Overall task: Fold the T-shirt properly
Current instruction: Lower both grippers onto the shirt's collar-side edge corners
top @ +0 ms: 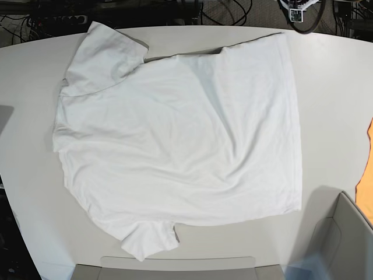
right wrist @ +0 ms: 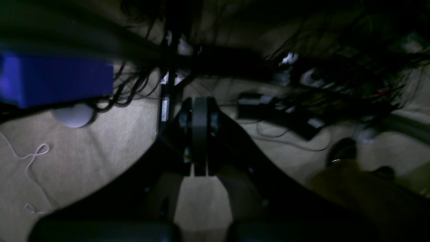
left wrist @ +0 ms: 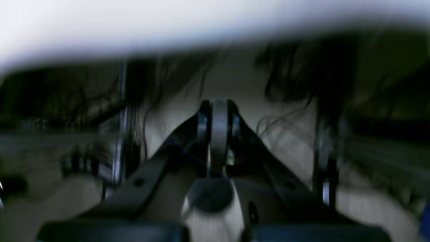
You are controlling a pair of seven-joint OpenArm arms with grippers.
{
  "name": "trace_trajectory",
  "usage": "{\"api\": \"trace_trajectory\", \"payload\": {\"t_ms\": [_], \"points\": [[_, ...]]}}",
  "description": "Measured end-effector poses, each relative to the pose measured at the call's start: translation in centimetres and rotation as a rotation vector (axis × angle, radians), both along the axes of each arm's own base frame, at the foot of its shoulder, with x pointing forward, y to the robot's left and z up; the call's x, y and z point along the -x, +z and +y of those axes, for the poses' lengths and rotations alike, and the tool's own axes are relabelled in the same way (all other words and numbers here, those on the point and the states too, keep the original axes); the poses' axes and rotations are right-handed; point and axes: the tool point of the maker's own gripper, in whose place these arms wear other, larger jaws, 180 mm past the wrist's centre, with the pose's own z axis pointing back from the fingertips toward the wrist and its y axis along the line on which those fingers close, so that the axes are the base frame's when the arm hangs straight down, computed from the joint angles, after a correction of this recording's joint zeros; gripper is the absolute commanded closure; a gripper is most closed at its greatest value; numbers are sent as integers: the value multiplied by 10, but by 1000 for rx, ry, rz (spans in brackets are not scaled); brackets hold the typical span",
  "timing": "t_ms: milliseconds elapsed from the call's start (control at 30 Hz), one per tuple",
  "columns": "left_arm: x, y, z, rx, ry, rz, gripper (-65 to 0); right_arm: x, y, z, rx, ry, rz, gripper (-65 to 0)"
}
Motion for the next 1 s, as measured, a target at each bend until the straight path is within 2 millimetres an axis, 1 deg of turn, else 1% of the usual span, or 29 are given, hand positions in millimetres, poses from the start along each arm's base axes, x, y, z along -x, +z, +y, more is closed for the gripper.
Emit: {"api": "trace_trajectory", "payload": {"t_ms": [67, 133, 167, 200, 233, 300, 333, 400, 433, 467, 500, 567, 600, 633, 700, 800, 867, 933, 1000], "points": [[2, 14, 13, -37, 24, 11, -1, -3, 17, 5, -14, 9, -23, -2], [4, 27, 24, -67, 37, 23, -1, -1, 30, 10, -28, 15, -30, -2], [1, 32, 28, -78, 40, 16, -1, 1, 34, 13, -34, 17, -25, -2], [-2, 37, 31, -84, 46, 17, -1, 1, 39, 10, -26, 16, -18, -2], [-10, 45, 33, -94, 46, -12, -1, -8, 46, 3, -7, 7, -44, -2], [-28, 60, 32, -102, 34, -74, -2, -35, 62, -13, 42, -5, -130, -2], [-36, 68, 33, -110, 31, -102, -1, -48, 70, -18, 57, -7, -172, -2], [-56, 90, 34, -130, 18, -178, -1, -76, 94, -24, 77, 1, -271, -2], [-73, 103, 33, -140, 10, -234, -1, -86, 105, -27, 88, 2, -312, -2], [-90, 117, 32, -148, 8, -289, -1, -92, 112, -30, 95, 2, -346, -1], [-103, 131, 32, -158, 7, -341, -1, -94, 114, -33, 105, 3, -358, -1], [-130, 159, 28, -171, 5, -458, -1, -98, 110, -43, 131, 5, -354, -1], [-143, 172, 25, -172, 1, -524, -1, -105, 109, -49, 155, -6, -362, -1], [-156, 180, 23, -167, 7, -577, -1, -116, 114, -54, 172, -21, -408, -1], [-176, 186, 20, -139, 38, -635, -1, -136, 124, -53, 169, -46, -492, 0], [-195, 198, 18, -115, 100, -724, -1, -155, 124, -45, 141, -49, -529, 0], [-208, 202, 6, -82, 95, -763, -1, -175, 133, -48, 147, -61, -600, 0], [-219, 203, -11, -39, 50, -777, -1, -192, 141, -50, 152, -86, -654, 0], [-231, 209, -18, -20, 33, -809, -1, -213, 150, -48, 142, -108, -721, 0]]}}
